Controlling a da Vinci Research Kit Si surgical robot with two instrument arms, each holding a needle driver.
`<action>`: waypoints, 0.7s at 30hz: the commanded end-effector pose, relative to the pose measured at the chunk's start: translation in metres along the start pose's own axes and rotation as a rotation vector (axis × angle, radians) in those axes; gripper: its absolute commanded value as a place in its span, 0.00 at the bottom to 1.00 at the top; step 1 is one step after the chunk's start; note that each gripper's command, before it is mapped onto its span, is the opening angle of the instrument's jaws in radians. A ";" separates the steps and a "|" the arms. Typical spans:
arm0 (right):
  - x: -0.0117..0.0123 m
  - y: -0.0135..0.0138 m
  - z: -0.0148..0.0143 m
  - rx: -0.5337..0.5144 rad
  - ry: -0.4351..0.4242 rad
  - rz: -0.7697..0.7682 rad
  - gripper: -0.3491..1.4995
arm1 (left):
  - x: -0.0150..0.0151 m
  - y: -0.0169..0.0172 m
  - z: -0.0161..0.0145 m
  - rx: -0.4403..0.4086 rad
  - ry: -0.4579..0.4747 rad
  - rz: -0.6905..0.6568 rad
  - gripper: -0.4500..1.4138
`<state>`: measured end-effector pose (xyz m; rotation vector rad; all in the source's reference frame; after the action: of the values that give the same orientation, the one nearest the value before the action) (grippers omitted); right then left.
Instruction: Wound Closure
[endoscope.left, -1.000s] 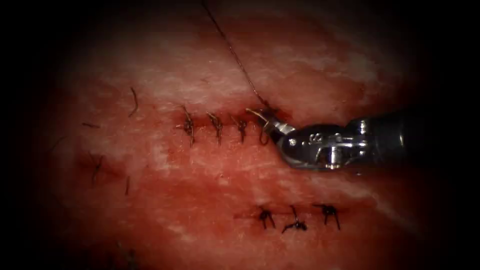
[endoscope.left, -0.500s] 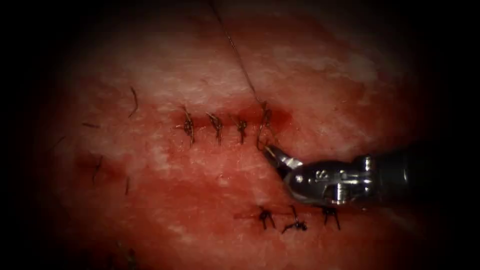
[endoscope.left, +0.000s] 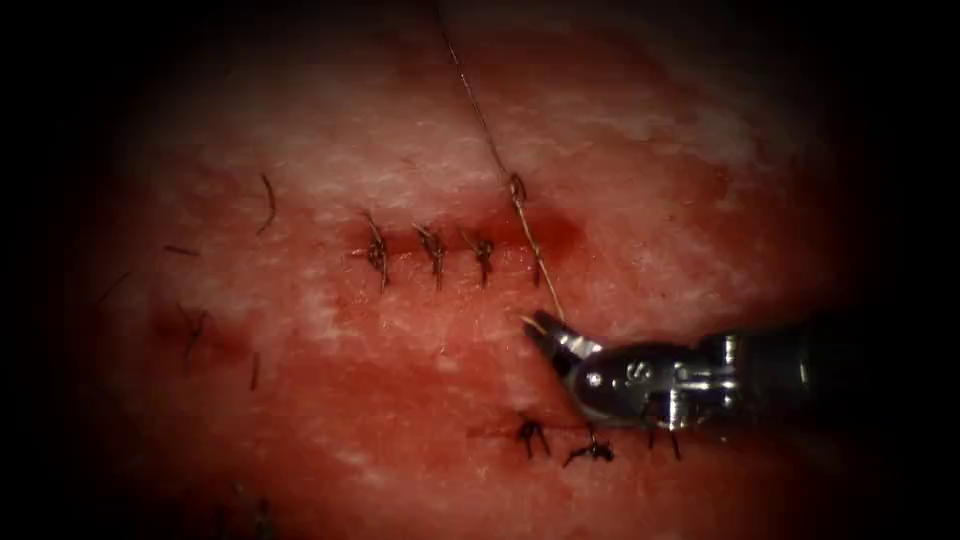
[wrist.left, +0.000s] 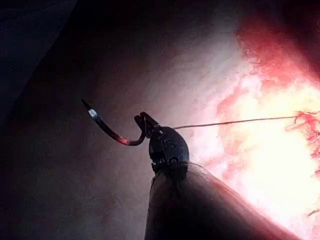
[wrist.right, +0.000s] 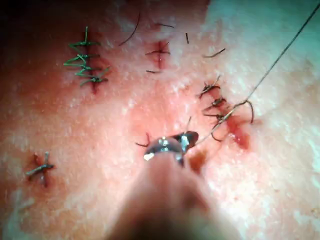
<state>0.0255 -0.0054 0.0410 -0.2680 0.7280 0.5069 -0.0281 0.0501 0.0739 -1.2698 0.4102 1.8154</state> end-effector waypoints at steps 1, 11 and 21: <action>-0.0009 -0.0019 -0.0002 0.008 -0.012 0.003 0.00 | -0.0006 0.0002 0.0009 0.004 -0.001 0.000 0.00; -0.0024 -0.0046 -0.0024 0.056 -0.050 0.007 0.00 | -0.0011 -0.0009 0.0024 0.013 0.003 0.008 0.00; -0.0047 -0.0077 -0.0038 0.112 -0.115 0.051 0.00 | -0.0026 -0.0013 0.0034 0.021 0.004 0.041 0.00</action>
<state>0.0241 -0.0139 0.0416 -0.1176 0.6503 0.5278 -0.0281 0.0520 0.0776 -1.2575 0.4600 1.8395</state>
